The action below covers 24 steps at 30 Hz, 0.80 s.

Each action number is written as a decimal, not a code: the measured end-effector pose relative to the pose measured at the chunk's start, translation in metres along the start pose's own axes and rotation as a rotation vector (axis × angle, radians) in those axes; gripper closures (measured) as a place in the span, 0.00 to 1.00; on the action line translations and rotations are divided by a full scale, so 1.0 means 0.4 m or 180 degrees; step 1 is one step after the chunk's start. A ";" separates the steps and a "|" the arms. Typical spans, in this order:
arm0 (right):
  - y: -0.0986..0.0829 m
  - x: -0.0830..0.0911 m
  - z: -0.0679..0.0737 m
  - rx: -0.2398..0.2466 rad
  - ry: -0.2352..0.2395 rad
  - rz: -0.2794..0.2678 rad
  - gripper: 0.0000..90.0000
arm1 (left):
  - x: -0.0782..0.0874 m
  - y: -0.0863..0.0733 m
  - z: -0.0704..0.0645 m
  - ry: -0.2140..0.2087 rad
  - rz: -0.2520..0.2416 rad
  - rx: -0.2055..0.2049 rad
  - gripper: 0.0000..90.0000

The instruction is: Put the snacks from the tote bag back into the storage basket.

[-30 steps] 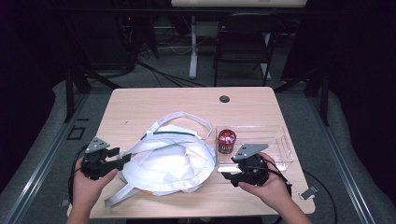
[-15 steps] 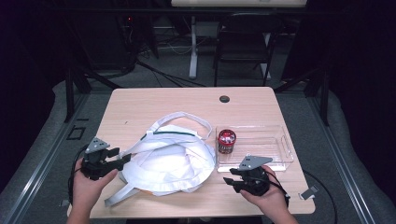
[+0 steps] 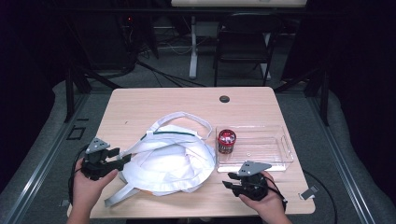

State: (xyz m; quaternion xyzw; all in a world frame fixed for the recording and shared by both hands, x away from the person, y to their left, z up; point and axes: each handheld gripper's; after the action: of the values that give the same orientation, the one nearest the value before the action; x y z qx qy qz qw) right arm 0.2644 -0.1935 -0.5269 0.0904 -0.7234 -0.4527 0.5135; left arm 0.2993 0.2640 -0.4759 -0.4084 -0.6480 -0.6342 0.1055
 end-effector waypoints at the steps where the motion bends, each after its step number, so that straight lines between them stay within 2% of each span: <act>1: -0.003 -0.002 0.000 -0.0021 0.0002 -0.0004 0.67 | -0.001 0.000 0.000 -0.0002 0.0000 0.0001 0.51; 10: -0.028 -0.010 -0.002 -0.0141 -0.0021 -0.0063 0.66 | 0.001 -0.001 0.003 0.0000 -0.0007 0.0007 0.51; 15: -0.035 -0.016 -0.001 -0.0146 -0.0078 -0.0068 0.66 | -0.001 -0.001 0.003 0.0004 0.0002 0.0008 0.51; 24: -0.042 -0.029 0.006 -0.0177 -0.0032 -0.0071 0.64 | -0.002 -0.002 0.003 0.0031 0.0014 -0.0017 0.51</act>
State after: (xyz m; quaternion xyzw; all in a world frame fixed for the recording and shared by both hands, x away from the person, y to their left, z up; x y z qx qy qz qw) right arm 0.2623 -0.1949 -0.5472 0.0819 -0.7120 -0.4787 0.5071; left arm 0.2997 0.2648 -0.4771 -0.4070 -0.6449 -0.6377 0.1090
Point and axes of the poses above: each handheld gripper's, and its own axes: x roughly backward along the jaws, y roughly out of its top, z roughly to its left, and after that the axes turned 8 degrees about x, right-handed
